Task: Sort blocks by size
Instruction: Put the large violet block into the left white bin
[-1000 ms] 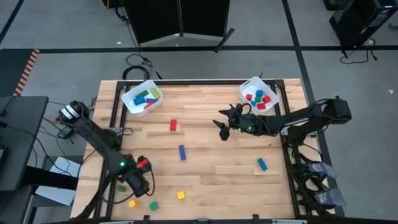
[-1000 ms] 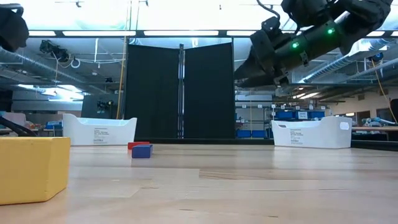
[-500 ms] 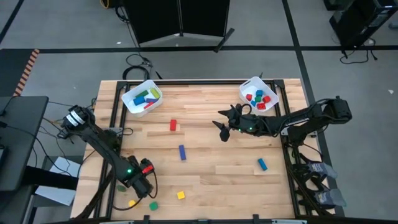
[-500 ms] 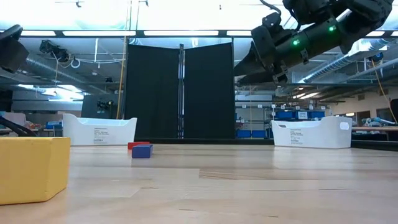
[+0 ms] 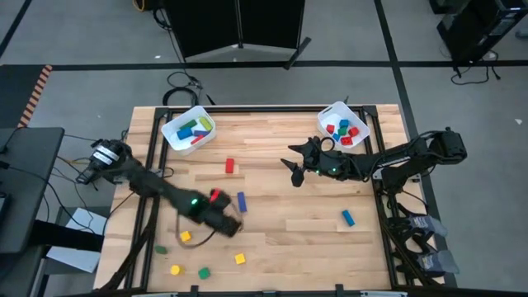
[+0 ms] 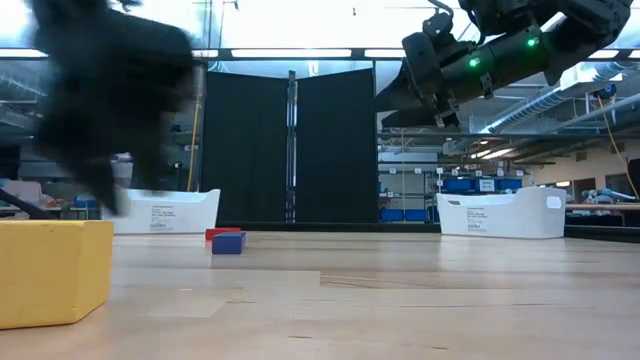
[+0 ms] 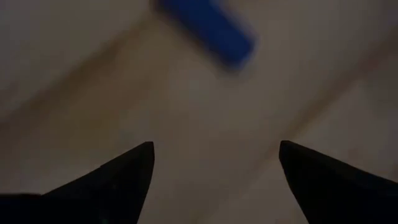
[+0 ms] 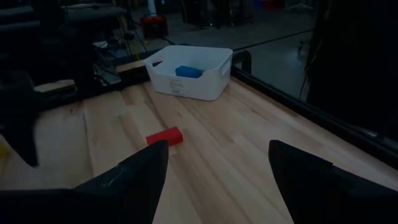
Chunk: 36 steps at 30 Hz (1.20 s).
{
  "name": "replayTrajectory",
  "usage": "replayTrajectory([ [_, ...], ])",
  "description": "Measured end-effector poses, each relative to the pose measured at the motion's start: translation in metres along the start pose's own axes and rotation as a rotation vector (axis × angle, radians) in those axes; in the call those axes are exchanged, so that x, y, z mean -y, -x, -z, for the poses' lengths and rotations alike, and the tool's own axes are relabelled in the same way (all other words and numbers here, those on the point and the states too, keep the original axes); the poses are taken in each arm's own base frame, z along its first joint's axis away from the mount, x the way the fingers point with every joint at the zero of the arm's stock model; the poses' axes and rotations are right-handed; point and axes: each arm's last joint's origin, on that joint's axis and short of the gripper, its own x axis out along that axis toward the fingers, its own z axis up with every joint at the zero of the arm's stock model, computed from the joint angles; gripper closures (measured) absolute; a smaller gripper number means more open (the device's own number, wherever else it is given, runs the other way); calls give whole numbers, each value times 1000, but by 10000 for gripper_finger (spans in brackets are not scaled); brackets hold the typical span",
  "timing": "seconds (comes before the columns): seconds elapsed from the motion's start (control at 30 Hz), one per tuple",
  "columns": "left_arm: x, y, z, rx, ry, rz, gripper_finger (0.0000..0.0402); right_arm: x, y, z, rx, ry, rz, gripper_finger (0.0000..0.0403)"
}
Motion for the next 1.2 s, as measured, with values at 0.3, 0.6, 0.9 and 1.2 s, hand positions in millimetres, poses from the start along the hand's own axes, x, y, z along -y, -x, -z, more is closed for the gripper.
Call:
replayTrajectory([
  [0.3, 3, -45, -46, 39, 110, 30, 55, -1, 0, 0, -7, 1, -29, 117],
  [0.6, 14, -65, -63, 24, 186, -89, 56, -2, 0, -2, 14, 27, -36, 117],
  [0.9, 13, -82, -63, -16, 171, -213, 111, -4, 1, -3, 25, 28, -70, 118],
  [1.2, 8, -81, -63, 14, 139, -278, 272, -9, 3, -6, 56, 24, -98, 121],
])
